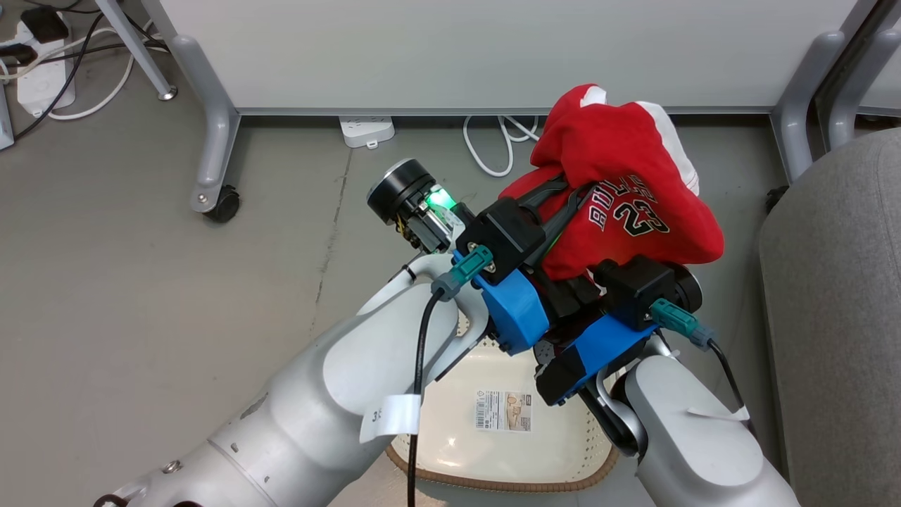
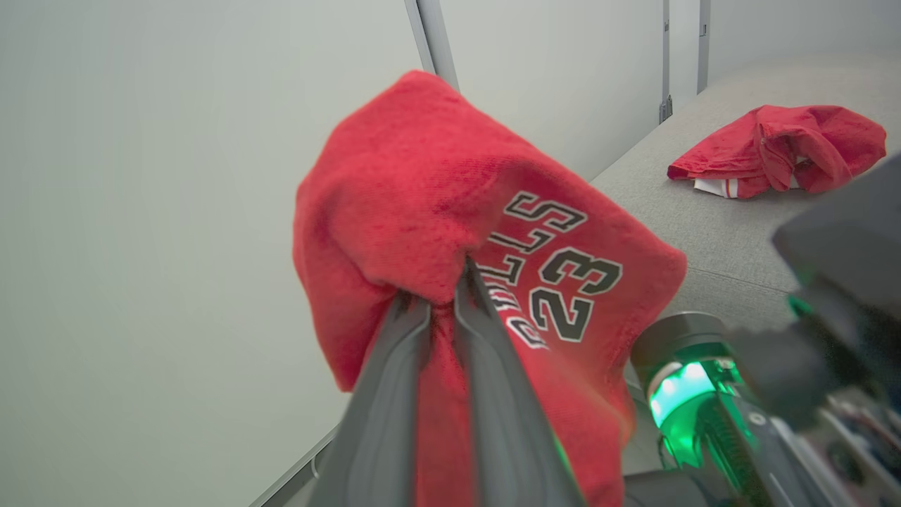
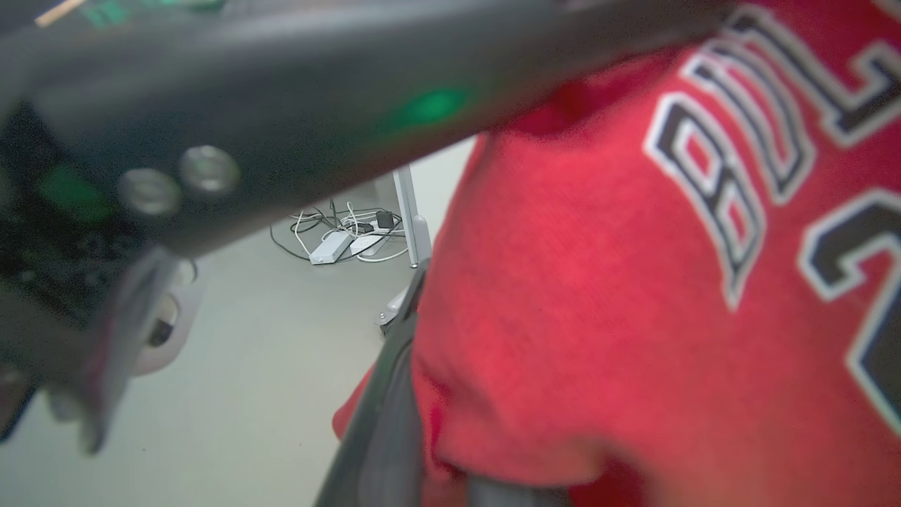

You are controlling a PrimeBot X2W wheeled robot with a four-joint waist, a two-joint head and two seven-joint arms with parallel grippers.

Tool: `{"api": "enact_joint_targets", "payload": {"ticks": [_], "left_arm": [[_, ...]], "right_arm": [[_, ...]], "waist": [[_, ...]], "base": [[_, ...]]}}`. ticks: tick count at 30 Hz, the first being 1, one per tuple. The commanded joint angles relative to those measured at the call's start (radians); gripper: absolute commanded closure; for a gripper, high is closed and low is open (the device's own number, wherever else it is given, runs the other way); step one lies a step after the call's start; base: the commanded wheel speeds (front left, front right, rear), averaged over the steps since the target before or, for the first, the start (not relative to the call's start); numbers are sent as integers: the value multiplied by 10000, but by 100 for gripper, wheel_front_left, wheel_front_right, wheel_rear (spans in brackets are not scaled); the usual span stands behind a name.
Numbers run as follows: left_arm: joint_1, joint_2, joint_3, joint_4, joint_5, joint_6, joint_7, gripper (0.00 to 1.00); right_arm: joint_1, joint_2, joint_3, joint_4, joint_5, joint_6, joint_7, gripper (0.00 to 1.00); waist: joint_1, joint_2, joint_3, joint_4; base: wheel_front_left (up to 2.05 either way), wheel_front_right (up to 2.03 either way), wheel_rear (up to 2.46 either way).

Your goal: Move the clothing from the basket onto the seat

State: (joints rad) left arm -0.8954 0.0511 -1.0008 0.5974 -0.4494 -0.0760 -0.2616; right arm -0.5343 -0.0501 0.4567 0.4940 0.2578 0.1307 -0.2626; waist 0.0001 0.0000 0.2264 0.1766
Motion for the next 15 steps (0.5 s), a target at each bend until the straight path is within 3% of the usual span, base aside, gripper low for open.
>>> {"api": "enact_joint_targets", "payload": {"ticks": [1,15], "left_arm": [[-108,-10,-3,-44,-56,65,-50,100],[-25,-11,-68,-53,-133,128,-51,100]], "right_arm": [[-159,-5,-14,15,-56,1,-36,100],[27,-5,-48,82,-84,1,-34,100]], "waist": [[-1,0,-14,1],[-1,0,-157,14]], "base": [[0,0,0],[0,0,0]]}}
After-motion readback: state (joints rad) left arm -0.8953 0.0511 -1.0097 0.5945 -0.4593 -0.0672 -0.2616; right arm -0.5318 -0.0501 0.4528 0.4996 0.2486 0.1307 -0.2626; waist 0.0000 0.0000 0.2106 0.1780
